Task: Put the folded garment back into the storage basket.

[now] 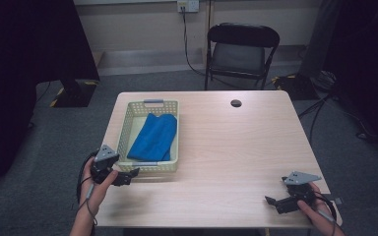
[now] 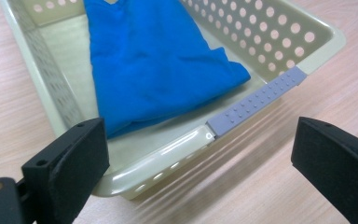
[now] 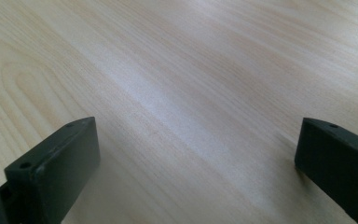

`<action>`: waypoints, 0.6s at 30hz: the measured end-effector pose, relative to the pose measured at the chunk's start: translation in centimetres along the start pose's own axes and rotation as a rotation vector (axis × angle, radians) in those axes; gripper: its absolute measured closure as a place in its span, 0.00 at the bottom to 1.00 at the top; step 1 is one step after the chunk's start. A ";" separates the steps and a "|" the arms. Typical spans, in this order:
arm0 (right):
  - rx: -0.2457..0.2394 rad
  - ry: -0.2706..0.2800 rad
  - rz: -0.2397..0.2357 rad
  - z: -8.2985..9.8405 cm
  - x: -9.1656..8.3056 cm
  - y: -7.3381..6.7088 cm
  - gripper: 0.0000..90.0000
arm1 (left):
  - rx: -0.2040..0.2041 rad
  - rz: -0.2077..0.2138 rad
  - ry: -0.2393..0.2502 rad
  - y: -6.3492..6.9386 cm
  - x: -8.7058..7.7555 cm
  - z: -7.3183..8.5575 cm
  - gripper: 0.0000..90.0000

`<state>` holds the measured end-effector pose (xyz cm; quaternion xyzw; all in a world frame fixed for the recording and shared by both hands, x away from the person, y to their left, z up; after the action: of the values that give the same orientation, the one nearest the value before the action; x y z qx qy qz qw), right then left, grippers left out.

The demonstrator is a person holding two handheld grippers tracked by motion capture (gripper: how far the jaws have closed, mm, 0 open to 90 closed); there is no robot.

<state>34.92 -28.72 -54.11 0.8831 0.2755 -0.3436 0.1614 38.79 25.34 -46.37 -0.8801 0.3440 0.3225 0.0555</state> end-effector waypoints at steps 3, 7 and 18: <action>0.000 0.000 0.000 0.0 0.0 0.0 0.00 | 0.000 -0.004 0.005 -0.1 -0.4 0.1 0.04; 0.000 0.000 0.000 0.0 0.0 0.0 0.00 | 0.001 -0.020 0.008 -0.2 -0.9 0.2 0.04; 0.000 0.000 0.000 0.0 0.0 0.0 0.00 | -0.007 -0.040 0.021 -0.9 -1.8 0.7 0.04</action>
<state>34.92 -28.72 -54.11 0.8831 0.2756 -0.3437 0.1613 37.99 27.24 -45.96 -0.8903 0.3258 0.3134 0.0550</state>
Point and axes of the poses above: each handheld gripper's, and its own axes: x roughly forward along the jaws, z roughly out of its underside, y roughly to its right, the point moved 5 cm from there along x, roughly forward along the jaws, and after that the axes turned 7 degrees about z, right-handed, at the moved point
